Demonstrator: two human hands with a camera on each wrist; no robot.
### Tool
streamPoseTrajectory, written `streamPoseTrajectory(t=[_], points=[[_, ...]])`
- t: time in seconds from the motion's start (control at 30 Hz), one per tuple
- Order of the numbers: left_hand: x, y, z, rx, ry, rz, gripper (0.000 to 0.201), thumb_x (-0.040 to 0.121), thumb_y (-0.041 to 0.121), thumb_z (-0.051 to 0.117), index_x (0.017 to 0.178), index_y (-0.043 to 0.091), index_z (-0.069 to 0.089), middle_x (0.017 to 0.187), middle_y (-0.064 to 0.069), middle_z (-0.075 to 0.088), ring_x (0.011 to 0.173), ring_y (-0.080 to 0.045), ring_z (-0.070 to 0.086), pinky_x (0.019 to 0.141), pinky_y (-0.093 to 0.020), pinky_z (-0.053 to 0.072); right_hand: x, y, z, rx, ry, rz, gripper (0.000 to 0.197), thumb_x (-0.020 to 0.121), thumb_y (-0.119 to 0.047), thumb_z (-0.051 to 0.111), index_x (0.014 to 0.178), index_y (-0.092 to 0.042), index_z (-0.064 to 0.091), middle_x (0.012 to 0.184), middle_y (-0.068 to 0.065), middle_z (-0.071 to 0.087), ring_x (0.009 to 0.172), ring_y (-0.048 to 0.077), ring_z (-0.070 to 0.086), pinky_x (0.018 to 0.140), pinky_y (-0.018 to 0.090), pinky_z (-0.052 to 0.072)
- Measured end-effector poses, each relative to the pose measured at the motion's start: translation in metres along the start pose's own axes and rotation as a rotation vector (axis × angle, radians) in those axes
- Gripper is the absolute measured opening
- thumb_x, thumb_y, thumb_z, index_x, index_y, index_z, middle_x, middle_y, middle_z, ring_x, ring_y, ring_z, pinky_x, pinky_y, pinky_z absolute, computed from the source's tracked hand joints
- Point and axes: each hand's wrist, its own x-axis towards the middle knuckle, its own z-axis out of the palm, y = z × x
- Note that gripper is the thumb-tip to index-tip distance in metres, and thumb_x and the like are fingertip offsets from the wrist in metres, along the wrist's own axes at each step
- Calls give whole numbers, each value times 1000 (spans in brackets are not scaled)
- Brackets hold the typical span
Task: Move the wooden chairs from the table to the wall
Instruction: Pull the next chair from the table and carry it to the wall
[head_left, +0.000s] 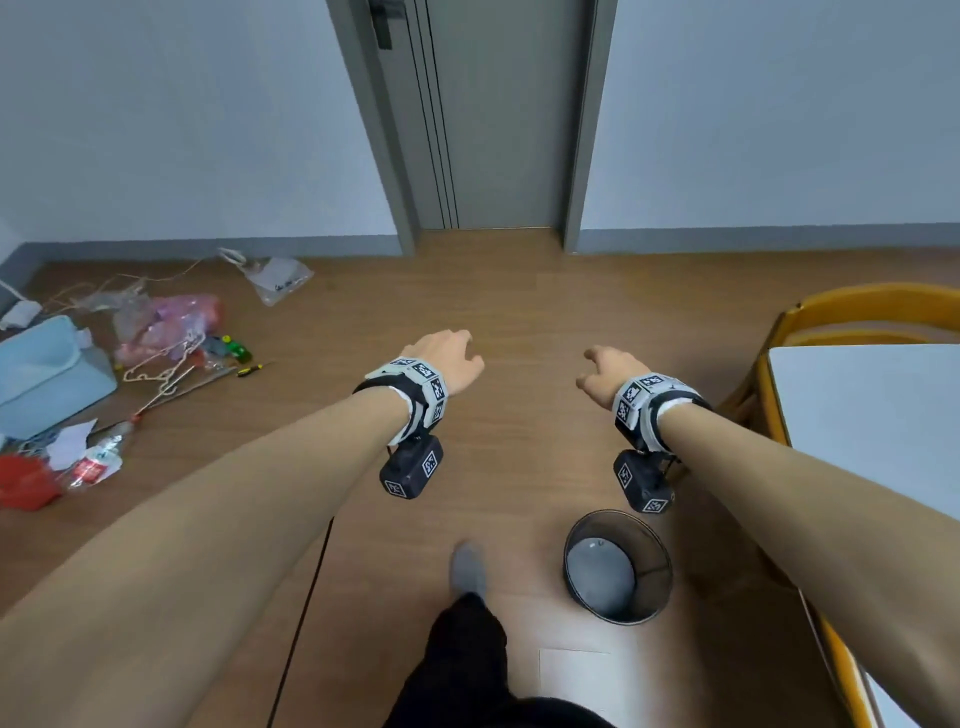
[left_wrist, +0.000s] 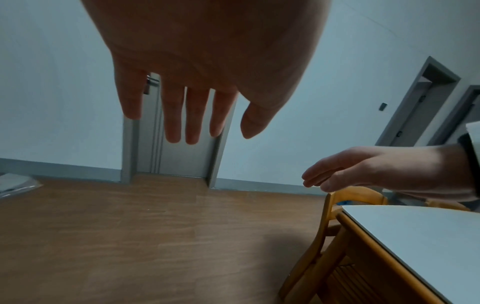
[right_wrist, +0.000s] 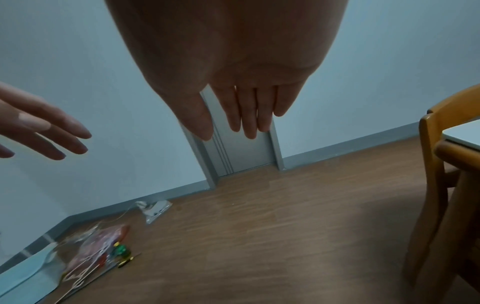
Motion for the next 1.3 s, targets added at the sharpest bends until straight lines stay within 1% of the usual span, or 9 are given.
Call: streamPoseTrajectory(t=[0.13,0.27,0.37,0.5,0.6,0.77,0.93,1.13,1.3], points=[[134,18,-17,45,-18,121,51,98,42,41,144,21,45,139,-4,55,118,-28,57,89,-40,47,95,25,-30,40,20,119,59,94,-30,55,149,-14,39,149,10,47,131,29,50,103,37,43],[274,59,-43,112,-63,293,51,98,41,41,144,19,45,137,-5,55,116,-28,57,88,-40,49,176,61,-67,83,30,295,58,94,-30,55,148,-15,40,148,9,47,131,30,50,104,38,44],[357,103,-63,194,-82,436,50,97,42,41,141,18,48,132,-6,58,113,-29,58,88,-40,49,215,92,-96,137,18,421,59,96,-31,54,150,-14,38,151,10,44,133,30,47,105,37,41],[433,186,-82,274,-119,620,48,96,43,41,136,19,51,130,-5,59,113,-29,58,89,-40,48,236,140,-128,230,60,570,59,98,-30,52,151,-13,36,153,10,41,136,30,44,109,38,39],[477,256,-85,310,-126,770,47,96,42,41,134,19,53,128,-5,59,111,-28,59,85,-39,46,244,181,-151,298,91,699,59,98,-30,51,152,-11,34,153,11,39,137,30,43,111,40,37],[532,377,-75,374,-150,993,44,96,42,40,131,18,54,124,-5,59,107,-26,58,80,-38,46,259,267,-178,434,190,914,58,97,-30,50,152,-13,36,152,11,42,135,31,46,109,39,39],[580,484,-64,472,-184,1131,49,97,43,40,139,19,48,132,-6,55,115,-29,56,89,-42,48,286,348,-207,592,309,1051,58,97,-30,52,151,-14,37,149,11,46,132,32,49,104,41,42],[605,602,-64,547,-201,1322,47,97,42,40,137,19,49,132,-5,56,115,-28,56,91,-43,48,290,410,-239,723,389,1183,59,98,-35,51,151,-15,35,149,11,46,131,32,50,105,45,44],[606,691,-43,585,-228,1526,44,96,38,39,135,19,51,131,-4,56,117,-27,55,94,-43,44,289,448,-247,803,450,1339,49,97,-32,52,142,-15,45,137,10,56,119,31,58,96,43,49]])
